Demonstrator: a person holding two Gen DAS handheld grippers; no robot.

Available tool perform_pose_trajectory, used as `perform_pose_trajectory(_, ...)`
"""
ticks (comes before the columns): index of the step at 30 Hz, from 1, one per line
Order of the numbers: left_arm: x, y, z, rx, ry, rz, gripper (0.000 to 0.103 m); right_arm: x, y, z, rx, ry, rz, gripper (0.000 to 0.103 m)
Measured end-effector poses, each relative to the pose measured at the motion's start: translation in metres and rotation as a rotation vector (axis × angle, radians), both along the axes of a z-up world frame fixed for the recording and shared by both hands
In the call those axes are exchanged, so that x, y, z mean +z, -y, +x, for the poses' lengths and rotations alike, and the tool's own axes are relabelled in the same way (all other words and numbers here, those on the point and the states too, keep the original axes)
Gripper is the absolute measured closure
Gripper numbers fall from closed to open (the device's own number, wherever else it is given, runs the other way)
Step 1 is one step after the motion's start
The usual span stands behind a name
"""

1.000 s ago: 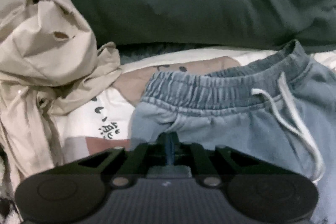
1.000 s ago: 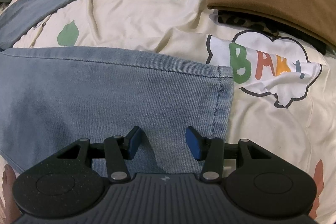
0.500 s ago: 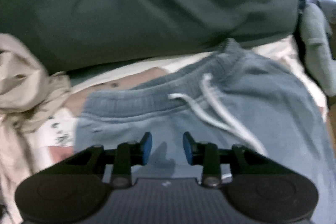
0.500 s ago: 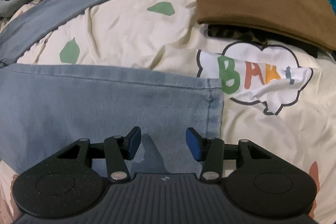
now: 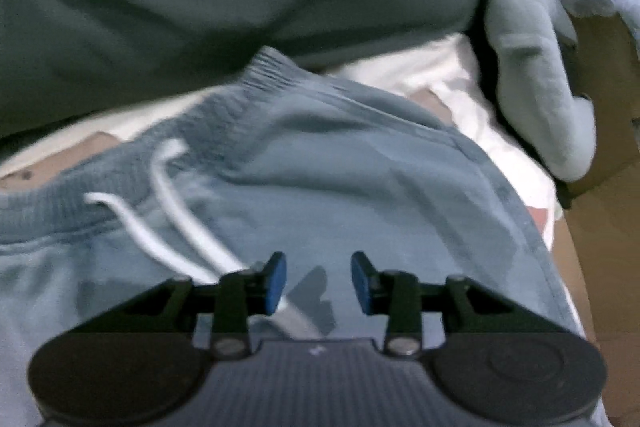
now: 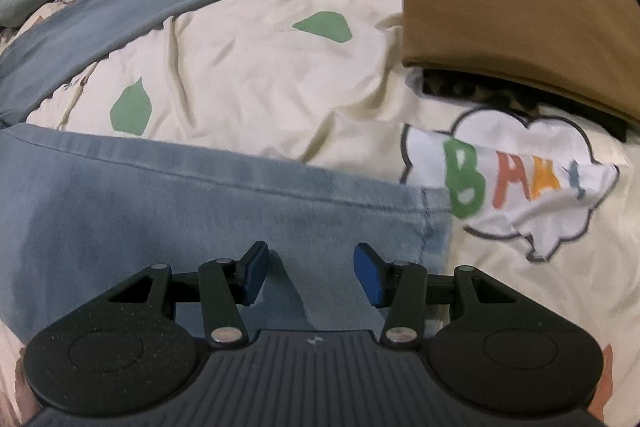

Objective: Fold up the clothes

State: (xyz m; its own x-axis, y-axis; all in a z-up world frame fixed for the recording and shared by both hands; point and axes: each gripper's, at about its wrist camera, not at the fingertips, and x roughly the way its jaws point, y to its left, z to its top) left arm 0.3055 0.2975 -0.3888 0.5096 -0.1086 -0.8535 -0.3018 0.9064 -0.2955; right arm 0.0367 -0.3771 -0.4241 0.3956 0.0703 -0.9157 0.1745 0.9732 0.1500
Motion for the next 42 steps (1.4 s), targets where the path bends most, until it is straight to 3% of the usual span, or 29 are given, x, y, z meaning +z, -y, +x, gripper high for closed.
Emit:
perform_pose_trajectory(11,-0.029,0.019,0.038,0.0,-0.019,-0.021,0.061,-0.01,0.001,0.008,0.016,-0.024,0.013,0.047)
perform_pose_trajectory(16,-0.027,-0.006,0.058,0.044,-0.012,0.031,0.062,-0.011,0.0,0.01,0.025,-0.025,0.015,0.044)
perform_pose_trajectory(20,-0.027,-0.03,0.072,0.102,-0.02,0.069,0.063,-0.013,-0.003,0.011,0.032,-0.026,0.026,0.034)
perform_pose_trajectory(26,-0.034,-0.035,0.082,0.092,-0.031,0.091,0.063,-0.013,-0.003,0.013,0.041,-0.033,0.036,0.03)
perform_pose_trajectory(34,-0.038,-0.049,0.097,0.262,-0.099,-0.004,0.064,-0.012,-0.004,0.016,0.055,-0.048,0.028,0.03)
perform_pose_trajectory(42,0.017,-0.036,0.084,0.21,0.006,-0.046,0.067,-0.013,-0.006,0.016,0.053,-0.043,0.023,0.03)
